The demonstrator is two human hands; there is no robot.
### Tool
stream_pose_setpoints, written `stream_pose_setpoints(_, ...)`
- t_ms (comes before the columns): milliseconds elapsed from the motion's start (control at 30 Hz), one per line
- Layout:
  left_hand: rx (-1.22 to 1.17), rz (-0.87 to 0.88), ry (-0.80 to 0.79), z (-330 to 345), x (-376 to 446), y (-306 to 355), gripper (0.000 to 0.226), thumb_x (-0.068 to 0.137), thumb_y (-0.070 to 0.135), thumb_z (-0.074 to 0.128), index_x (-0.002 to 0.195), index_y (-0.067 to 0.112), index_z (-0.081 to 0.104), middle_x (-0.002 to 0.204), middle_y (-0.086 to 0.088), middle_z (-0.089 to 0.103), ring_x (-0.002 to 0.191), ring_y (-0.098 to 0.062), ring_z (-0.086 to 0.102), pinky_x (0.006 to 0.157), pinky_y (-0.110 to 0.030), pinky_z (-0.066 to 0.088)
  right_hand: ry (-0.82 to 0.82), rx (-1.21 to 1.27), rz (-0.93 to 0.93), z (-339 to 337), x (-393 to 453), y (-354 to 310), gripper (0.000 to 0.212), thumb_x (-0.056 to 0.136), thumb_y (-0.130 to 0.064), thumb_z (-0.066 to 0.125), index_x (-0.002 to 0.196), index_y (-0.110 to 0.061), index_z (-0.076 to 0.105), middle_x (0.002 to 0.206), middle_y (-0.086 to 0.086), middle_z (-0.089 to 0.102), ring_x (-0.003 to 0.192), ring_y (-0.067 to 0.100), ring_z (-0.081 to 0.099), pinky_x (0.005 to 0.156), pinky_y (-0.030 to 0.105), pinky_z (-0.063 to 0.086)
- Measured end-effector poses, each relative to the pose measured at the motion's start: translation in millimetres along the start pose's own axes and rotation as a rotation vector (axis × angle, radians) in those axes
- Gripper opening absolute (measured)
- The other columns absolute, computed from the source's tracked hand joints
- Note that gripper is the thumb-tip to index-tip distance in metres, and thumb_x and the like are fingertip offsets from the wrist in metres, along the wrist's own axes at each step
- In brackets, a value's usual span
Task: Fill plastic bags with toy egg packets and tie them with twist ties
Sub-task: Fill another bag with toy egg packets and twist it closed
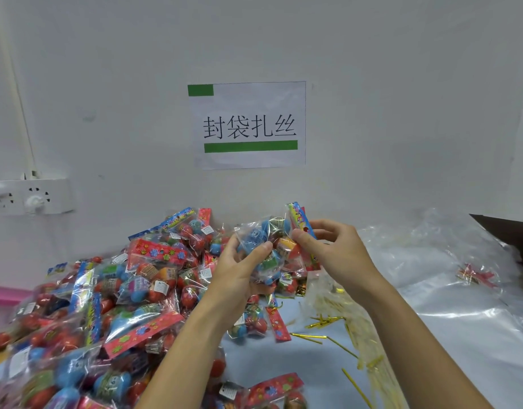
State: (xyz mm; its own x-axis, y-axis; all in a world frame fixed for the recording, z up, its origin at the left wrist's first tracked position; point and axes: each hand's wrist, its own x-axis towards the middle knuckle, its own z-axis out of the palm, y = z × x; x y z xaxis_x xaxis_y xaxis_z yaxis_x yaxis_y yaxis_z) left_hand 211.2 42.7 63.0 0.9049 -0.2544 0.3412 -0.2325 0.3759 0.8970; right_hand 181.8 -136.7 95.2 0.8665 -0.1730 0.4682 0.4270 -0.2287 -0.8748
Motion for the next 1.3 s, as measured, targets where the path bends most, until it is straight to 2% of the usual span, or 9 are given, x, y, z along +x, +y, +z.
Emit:
stream_pose_setpoints(233, 0.043, -0.047, -0.027, -6.3, 1.4, -5.3, 0.044, 0.085, 0.018, 0.076, 0.124, 0.030, 0.059, 0.109, -0.009, 0.074, 0.087, -0.031, 0.074, 0.060, -0.038, 0.059, 0.040, -0.088, 0.007, 0.9, 0.3, 2.2, 0.004, 0.084, -0.016, 0.079, 0.083, -0.019, 0.077, 0.076, -0.004, 0.075, 0.081, 0.021, 0.073, 0.077, 0.040, 0.061)
stream_pose_setpoints(467, -0.014, -0.074, -0.023, -7.3, 0.8, 1.9, 0.068, 0.072, 0.021, 0.079, 0.135, 0.019, 0.053, 0.126, -0.020, 0.065, 0.094, -0.036, 0.072, 0.065, -0.040, 0.059, 0.041, 0.015, 0.037, -4.8, -0.8, 2.0, 0.005, 0.086, -0.015, 0.078, 0.088, -0.017, 0.074, 0.083, 0.003, 0.075, 0.082, 0.023, 0.074, 0.072, 0.035, 0.063)
stream_pose_setpoints(567, -0.052, -0.066, -0.061, -5.7, -1.7, 7.9, 0.063, 0.075, 0.021, 0.074, 0.133, 0.011, 0.053, 0.127, -0.023, 0.064, 0.094, -0.036, 0.071, 0.067, -0.040, 0.059, -0.055, 0.059, 0.014, -11.5, -1.0, 1.4, 0.032, 0.084, -0.043, 0.076, 0.112, -0.030, 0.067, 0.110, 0.002, 0.070, 0.096, 0.015, 0.072, 0.075, 0.031, 0.060)
stream_pose_setpoints(633, -0.070, -0.062, -0.094, -2.7, -3.7, 12.0, 0.061, 0.079, 0.020, 0.078, 0.133, 0.009, 0.052, 0.126, -0.023, 0.064, 0.097, -0.039, 0.069, 0.069, -0.042, 0.059, -0.171, 0.112, 0.051, -15.1, -0.4, 2.2, 0.068, 0.071, -0.067, 0.074, 0.131, -0.040, 0.055, 0.126, -0.004, 0.066, 0.111, 0.014, 0.067, 0.094, 0.042, 0.055)
stream_pose_setpoints(733, -0.070, -0.064, -0.157, 6.4, -5.1, 14.2, 0.060, 0.079, 0.020, 0.072, 0.134, 0.010, 0.052, 0.123, -0.019, 0.065, 0.097, -0.035, 0.068, 0.068, -0.041, 0.059, -0.308, 0.195, 0.056, -15.2, -1.3, 3.0, 0.085, 0.070, -0.066, 0.076, 0.144, -0.042, 0.042, 0.130, -0.004, 0.066, 0.120, 0.021, 0.064, 0.107, 0.053, 0.046)
stream_pose_setpoints(867, -0.051, -0.078, -0.177, 19.5, -5.9, 10.9, 0.060, 0.078, 0.021, 0.071, 0.134, 0.012, 0.052, 0.127, -0.019, 0.062, 0.097, -0.031, 0.068, 0.066, -0.040, 0.058, -0.407, 0.287, -0.002, -17.0, -3.0, 2.6, 0.057, 0.082, -0.034, 0.079, 0.133, -0.027, 0.056, 0.125, 0.005, 0.070, 0.116, 0.027, 0.067, 0.099, 0.047, 0.054)
stream_pose_setpoints(1067, -0.015, -0.088, -0.185, 24.9, -2.1, 3.3, 0.058, 0.082, 0.023, 0.073, 0.136, 0.020, 0.052, 0.124, -0.011, 0.066, 0.101, -0.027, 0.071, 0.070, -0.040, 0.058, -0.354, 0.290, -0.011, -30.3, -0.3, 5.3, 0.049, 0.081, -0.019, 0.082, 0.126, -0.015, 0.061, 0.116, 0.013, 0.072, 0.106, 0.032, 0.071, 0.082, 0.037, 0.059)
stream_pose_setpoints(1167, 0.131, -0.073, -0.083, 30.0, -2.3, 0.1, 0.065, 0.081, 0.040, 0.077, 0.138, 0.028, 0.048, 0.125, -0.002, 0.061, 0.105, -0.013, 0.068, 0.074, -0.037, 0.060, -0.246, 0.323, 0.015, -45.1, 1.5, 4.6, 0.052, 0.076, -0.017, 0.079, 0.124, -0.007, 0.061, 0.111, 0.016, 0.074, 0.096, 0.031, 0.073, 0.070, 0.033, 0.059)
stream_pose_setpoints(1300, 0.390, 0.024, 0.034, 42.6, -3.5, -6.8, 0.039, 0.091, 0.034, 0.069, 0.126, 0.032, 0.051, 0.120, 0.001, 0.060, 0.101, -0.006, 0.064, 0.070, -0.027, 0.061, 0.031, 0.440, 0.054, -78.7, 5.6, 1.9, 0.051, 0.082, -0.011, 0.076, 0.128, 0.000, 0.056, 0.106, 0.017, 0.072, 0.077, 0.026, 0.074, 0.062, 0.036, 0.060)
